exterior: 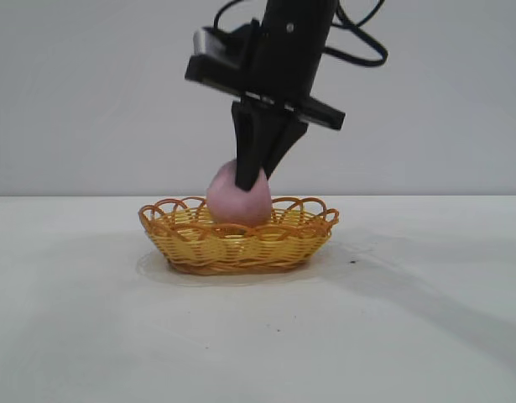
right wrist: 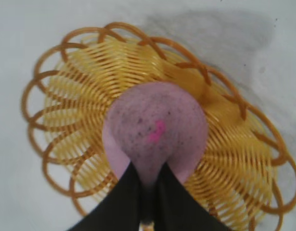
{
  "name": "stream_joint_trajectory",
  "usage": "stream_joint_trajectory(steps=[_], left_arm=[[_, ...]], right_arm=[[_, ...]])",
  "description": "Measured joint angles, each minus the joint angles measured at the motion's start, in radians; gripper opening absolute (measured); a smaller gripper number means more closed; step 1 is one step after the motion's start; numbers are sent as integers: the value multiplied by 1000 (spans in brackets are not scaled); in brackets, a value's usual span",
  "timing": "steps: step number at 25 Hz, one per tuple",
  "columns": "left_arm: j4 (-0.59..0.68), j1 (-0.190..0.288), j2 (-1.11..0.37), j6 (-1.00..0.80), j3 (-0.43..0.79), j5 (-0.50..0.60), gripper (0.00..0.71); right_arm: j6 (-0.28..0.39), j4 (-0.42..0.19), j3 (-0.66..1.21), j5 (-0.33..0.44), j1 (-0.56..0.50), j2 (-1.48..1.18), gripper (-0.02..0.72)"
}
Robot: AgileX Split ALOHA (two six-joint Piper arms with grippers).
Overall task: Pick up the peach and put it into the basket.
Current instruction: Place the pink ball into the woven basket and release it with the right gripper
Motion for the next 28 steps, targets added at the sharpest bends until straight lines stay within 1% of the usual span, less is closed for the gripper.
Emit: stream_joint_trajectory(steps=[1,6,8,9,10,12,13,14,17,20,28], left_arm=[[0,0,0,0,0,0,331],[0,0,0,0,0,0,331],[0,0,0,0,0,0,331],[0,0,0,0,0,0,331],[0,0,0,0,0,0,331],[0,0,0,0,0,0,331],[0,0,0,0,0,0,331],[0,0,0,0,0,0,331],[0,0,0,0,0,0,331],[0,0,0,0,0,0,331],[0,0,0,0,0,0,331]], right_arm=[[0,-2,0,0,0,4,125],[0,-9,0,7,0,5,406],[0,-16,0,20,0,1,493],[0,-23,0,26,0,-6,517],[0,-36,0,33,0,-15,503],[0,-61,-3,39,0,-44,503],[0,-70,-8,45,-4,-54,545],[0,-80,-17,49,-11,-66,529],[0,-99,-47,65,-46,-93,529],[0,-103,-59,71,-110,-108,529],[0,-116,-59,103,-343,-111,529]])
